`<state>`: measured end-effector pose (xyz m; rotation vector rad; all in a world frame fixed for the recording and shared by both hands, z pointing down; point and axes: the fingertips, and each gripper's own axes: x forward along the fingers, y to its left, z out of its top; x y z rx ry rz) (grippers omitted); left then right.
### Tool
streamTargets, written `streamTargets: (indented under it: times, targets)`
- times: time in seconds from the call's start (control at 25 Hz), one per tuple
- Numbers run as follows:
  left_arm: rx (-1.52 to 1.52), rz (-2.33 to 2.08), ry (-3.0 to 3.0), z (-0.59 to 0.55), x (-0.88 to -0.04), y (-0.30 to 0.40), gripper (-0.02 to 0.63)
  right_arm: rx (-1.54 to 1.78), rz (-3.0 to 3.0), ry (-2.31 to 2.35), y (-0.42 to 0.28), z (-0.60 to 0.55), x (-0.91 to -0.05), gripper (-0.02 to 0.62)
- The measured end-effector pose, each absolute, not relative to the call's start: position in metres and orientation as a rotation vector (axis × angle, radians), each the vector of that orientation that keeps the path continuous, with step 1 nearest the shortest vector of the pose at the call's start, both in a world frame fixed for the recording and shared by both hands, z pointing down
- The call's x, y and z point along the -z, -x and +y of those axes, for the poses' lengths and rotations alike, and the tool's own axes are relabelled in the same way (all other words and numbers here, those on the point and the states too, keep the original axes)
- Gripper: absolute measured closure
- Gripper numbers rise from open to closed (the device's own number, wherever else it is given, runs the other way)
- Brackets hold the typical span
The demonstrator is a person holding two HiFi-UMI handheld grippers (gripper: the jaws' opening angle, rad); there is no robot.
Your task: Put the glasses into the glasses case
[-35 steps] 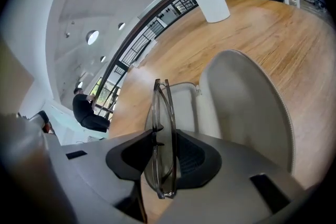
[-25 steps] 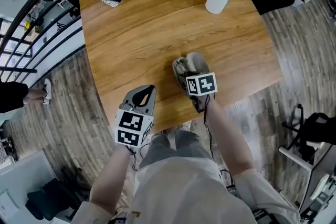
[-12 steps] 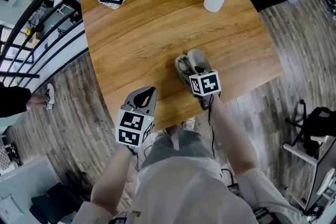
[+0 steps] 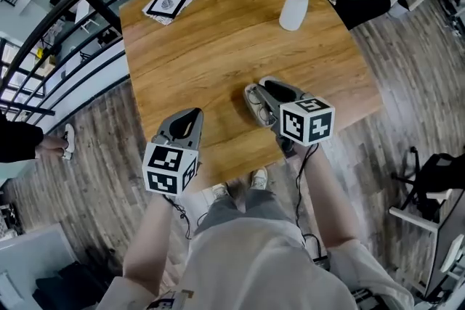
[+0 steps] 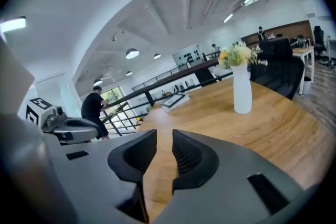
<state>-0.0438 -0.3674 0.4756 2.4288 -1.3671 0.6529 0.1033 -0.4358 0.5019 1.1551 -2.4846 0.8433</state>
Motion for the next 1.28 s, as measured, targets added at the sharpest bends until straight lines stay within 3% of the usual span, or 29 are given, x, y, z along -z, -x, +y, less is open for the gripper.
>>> streamTargets:
  times: [0.68,1.04,1.28]
  targets:
    - [-0.547,-1.640,-2.787,-0.315,-0.290,0.068,0.589,-0.206,-2.945,-1.041,-0.055,-0.314,-0.249,0.540]
    - [-0.384,-1.745,-2.767,-0.276,-0.248,0.094,0.589,0.052,-2.940,-1.094,-0.053,-0.266,-0.212,0.552]
    - [-0.381,-1.753,-2.781,-0.257,-0.256,0.101,0.589,0.028,-2.903,-1.118,-0.060,-0.261,-0.225,0.561]
